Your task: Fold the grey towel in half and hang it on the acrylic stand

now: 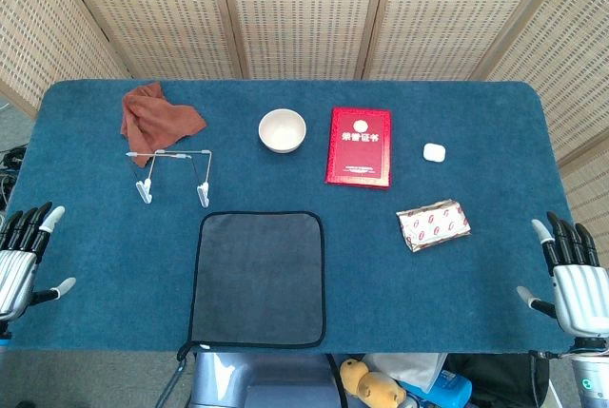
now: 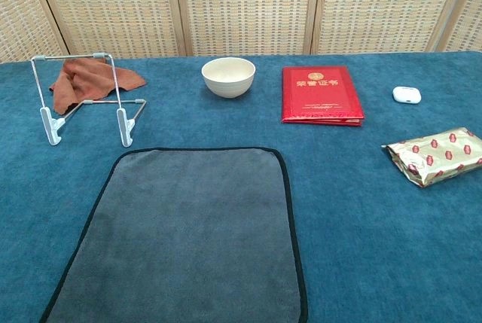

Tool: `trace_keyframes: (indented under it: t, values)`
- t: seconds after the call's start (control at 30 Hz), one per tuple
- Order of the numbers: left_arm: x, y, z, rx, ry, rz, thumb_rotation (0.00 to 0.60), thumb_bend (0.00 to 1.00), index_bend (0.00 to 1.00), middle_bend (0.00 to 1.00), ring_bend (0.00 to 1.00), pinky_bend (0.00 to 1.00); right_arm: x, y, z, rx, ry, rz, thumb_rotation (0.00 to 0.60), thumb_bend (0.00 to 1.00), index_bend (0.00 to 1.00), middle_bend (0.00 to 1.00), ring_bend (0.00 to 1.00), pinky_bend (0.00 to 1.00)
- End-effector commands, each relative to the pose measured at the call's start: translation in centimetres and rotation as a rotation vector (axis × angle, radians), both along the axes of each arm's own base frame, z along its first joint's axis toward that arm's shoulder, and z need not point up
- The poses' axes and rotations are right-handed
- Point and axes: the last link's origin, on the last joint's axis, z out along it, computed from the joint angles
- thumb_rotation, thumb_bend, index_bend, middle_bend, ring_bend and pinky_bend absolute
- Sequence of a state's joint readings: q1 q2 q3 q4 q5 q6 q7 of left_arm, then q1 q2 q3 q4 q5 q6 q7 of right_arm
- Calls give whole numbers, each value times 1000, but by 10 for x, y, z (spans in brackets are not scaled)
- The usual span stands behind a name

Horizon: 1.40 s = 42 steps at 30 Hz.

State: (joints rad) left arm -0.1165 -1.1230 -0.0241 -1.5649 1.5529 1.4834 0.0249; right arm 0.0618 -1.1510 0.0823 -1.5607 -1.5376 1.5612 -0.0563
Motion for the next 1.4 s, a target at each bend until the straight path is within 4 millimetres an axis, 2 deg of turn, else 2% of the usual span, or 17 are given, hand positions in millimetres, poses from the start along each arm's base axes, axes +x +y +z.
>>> trace_keyframes:
  t: [0.03, 0.17, 0.27, 0.4, 0.5, 0.73, 0.83, 0.93, 1.2, 1.4]
  values:
    - [0, 0, -1, -4, 2, -1, 600, 87, 0, 0, 0, 0, 0, 0, 0, 0, 0, 0, 600, 0, 0, 0, 0, 0]
    - [2, 4, -5, -34, -4, -39, 600, 88, 0, 0, 0, 0, 1, -1, 1, -3, -6, 2, 600, 0, 0, 0, 0, 0]
    - [11, 24, -21, -171, -5, -242, 600, 96, 0, 0, 0, 0, 1, -2, 2, -10, -9, -2, 600, 0, 0, 0, 0, 0]
    - [10, 42, -44, -348, 13, -427, 600, 136, 0, 0, 0, 0, -1, -5, 1, -8, 0, -20, 600, 0, 0, 0, 0, 0]
    - [9, 58, -58, -392, 27, -518, 600, 139, 7, 0, 0, 0, -4, -10, 2, -13, 3, -43, 600, 0, 0, 0, 0, 0]
    - [3, 84, -82, -456, 63, -597, 600, 161, 202, 0, 0, 0, -12, -19, 2, -18, 6, -91, 600, 0, 0, 0, 0, 0]
    - [2, 90, -91, -488, 67, -603, 600, 203, 295, 0, 0, 0, -16, -23, 2, -19, 11, -116, 600, 0, 0, 0, 0, 0]
    - [1, 94, -99, -516, 88, -618, 600, 224, 345, 0, 0, 0, -18, -25, 3, -30, 11, -132, 600, 0, 0, 0, 0, 0]
    - [4, 100, -114, -546, 155, -692, 600, 238, 355, 0, 0, 0, -19, -29, 2, -30, 19, -146, 600, 0, 0, 0, 0, 0]
    - [18, 106, -129, -558, 229, -791, 600, 239, 360, 0, 0, 0, -19, -30, 1, -31, 20, -151, 600, 0, 0, 0, 0, 0]
